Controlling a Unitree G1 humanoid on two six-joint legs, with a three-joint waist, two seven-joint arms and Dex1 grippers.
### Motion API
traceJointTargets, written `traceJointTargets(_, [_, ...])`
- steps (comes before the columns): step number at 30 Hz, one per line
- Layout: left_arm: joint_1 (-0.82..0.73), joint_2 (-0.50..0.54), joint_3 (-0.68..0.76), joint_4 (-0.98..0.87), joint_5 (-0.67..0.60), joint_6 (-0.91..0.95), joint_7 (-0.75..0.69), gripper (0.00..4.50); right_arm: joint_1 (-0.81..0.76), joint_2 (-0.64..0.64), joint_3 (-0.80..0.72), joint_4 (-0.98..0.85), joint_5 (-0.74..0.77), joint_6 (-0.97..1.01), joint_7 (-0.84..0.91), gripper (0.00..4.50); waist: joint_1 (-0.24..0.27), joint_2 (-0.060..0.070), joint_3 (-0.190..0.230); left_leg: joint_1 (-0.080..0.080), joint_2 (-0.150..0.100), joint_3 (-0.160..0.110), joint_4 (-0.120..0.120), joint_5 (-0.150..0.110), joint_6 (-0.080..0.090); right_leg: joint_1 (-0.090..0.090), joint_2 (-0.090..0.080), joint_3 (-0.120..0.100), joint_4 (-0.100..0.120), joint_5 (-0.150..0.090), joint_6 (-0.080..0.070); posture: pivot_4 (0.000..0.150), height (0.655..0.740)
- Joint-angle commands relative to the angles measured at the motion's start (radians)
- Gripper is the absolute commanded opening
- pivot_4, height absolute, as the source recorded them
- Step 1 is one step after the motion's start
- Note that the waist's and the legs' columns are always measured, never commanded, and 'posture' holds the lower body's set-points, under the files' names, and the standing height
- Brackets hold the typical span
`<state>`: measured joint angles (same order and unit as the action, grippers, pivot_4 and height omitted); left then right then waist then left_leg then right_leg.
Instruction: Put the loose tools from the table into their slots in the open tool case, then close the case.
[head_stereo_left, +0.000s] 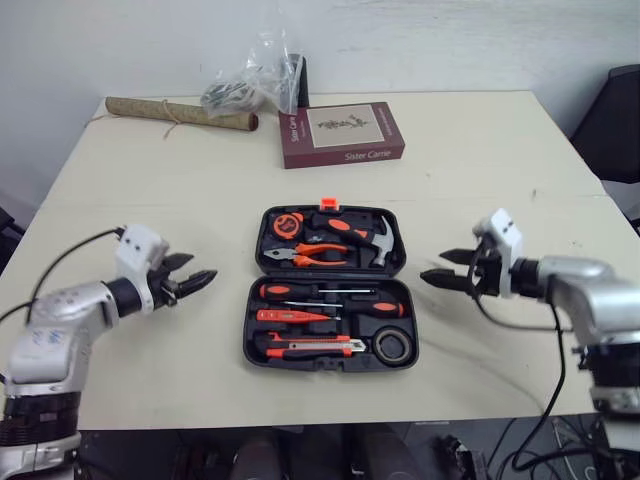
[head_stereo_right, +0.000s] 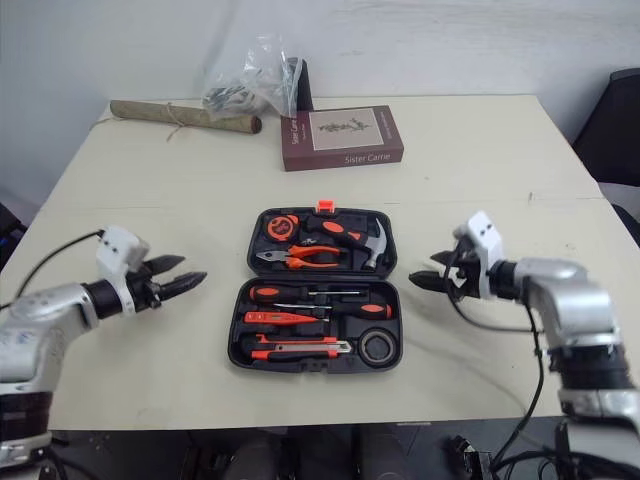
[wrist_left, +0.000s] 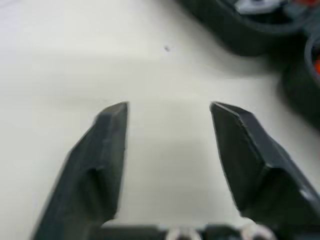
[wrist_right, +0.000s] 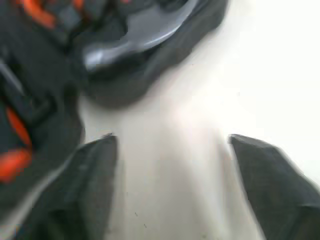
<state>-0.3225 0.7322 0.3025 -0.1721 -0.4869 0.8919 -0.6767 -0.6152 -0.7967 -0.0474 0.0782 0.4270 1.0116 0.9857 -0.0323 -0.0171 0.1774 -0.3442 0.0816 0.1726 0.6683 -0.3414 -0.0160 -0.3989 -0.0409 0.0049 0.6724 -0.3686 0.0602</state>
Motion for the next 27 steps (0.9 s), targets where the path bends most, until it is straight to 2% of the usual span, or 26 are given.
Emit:
traceJointTargets(1, [-0.147,-0.016,-0.006,-0.042,-0.086,0.276,0.093,4.45,-0.17,-0.027,0.072,0.004,0.047,0.436,-0.068,4.5,0.003,0.0,0.0,0.0,0.0,0.0,0.0,0.0,0.0,0.0,0.0,0.0,0.0,0.0,0.0,0.15,0.74])
traceJointTargets(4, [-0.263,-0.05,-0.066,0.022,-0.051,0.38,0.17,4.45,-0.299,0.064,0.047,0.101,0.041,0.554,-0.146,4.5,0.001,-0.001,0.0,-0.002,-0.001,0.0,-0.001,0.0,0.0,-0.002,0.001,0.0,-0.001,0.0,0.0,0.15,0.74])
traceJointTargets(9, [-0.36,-0.091,-0.166,0.15,0.024,0.349,0.226,4.45,-0.383,0.14,0.096,0.197,0.001,0.522,-0.228,4.5,-0.01,-0.001,-0.001,-0.017,-0.001,0.002,0.004,0.001,0.0,-0.02,0.001,0.001,0.007,0.0,0.0,0.15,0.74])
traceJointTargets(11, [-0.394,-0.112,-0.186,0.188,0.029,0.351,0.229,4.45,-0.399,0.163,0.107,0.243,-0.017,0.498,-0.257,4.5,-0.02,-0.001,-0.001,-0.029,-0.001,0.002,0.011,0.001,-0.001,-0.032,0.001,0.001,0.013,0.0,0.0,0.15,0.74])
traceJointTargets(23, [-0.437,-0.14,-0.229,0.268,0.065,0.331,0.232,4.45,-0.431,0.219,0.131,0.363,-0.068,0.422,-0.33,4.5,-0.031,-0.001,-0.001,-0.028,-0.001,0.002,0.014,0.001,-0.001,-0.031,0.001,0.001,0.017,0.0,0.0,0.15,0.74])
traceJointTargets(26, [-0.438,-0.14,-0.232,0.277,0.07,0.34,0.231,3.69,-0.442,0.241,0.121,0.397,-0.072,0.426,-0.346,4.5,-0.032,-0.001,-0.001,-0.028,-0.001,0.002,0.015,0.001,-0.001,-0.031,0.001,0.001,0.017,0.0,0.0,0.15,0.74])
traceJointTargets(27, [-0.438,-0.139,-0.236,0.279,0.07,0.346,0.228,3.24,-0.446,0.247,0.118,0.409,-0.072,0.428,-0.352,4.5,-0.032,-0.002,-0.001,-0.027,-0.001,0.002,0.015,0.001,-0.001,-0.03,0.001,0.001,0.017,0.0,0.0,0.15,0.74])
